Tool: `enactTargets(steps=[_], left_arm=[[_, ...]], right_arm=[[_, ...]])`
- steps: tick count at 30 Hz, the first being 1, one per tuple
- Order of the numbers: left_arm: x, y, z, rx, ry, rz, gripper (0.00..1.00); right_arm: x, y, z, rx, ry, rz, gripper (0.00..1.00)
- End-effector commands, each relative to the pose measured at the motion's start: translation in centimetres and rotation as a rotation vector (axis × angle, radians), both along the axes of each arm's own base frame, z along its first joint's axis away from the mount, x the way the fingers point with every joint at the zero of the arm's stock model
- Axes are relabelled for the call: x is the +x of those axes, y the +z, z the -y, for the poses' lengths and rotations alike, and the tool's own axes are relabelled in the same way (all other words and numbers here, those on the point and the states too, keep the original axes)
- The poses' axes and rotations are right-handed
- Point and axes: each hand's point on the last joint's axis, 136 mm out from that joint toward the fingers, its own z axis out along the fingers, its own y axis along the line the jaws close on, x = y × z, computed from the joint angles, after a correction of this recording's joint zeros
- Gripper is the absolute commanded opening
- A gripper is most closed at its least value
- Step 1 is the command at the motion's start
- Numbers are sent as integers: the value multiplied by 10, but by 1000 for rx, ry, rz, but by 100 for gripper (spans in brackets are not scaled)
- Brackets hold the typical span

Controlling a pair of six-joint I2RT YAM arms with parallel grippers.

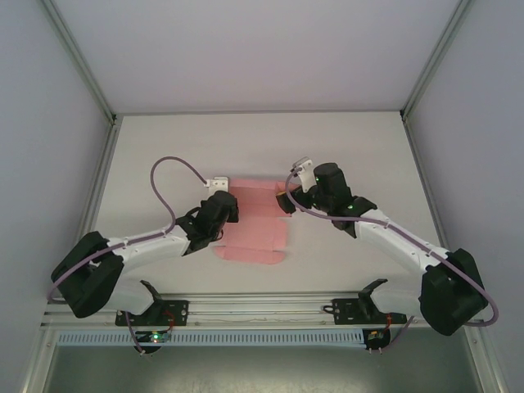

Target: Assemble paper box

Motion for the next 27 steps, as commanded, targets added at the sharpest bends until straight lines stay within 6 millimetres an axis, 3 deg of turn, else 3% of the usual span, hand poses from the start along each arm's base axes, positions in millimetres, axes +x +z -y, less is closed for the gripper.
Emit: enactTargets(steps=[1,5,11,18,27], left_arm=[[0,23,10,-111,-17,63,0],[-3,26,11,-125,-34,68,0],[-2,15,19,-127,-59,41,0],[1,11,44,-197,-131,36,0],[6,6,55,-230,-113,31,0]], right_arm=[[-8,-8,-14,48,67,-53,98],[0,-2,-12,67,32,-9,98],[8,28,-18,209,3,106,98],[18,52,-23,386,-86,165,98],[27,55,13,463,-391,207,98]])
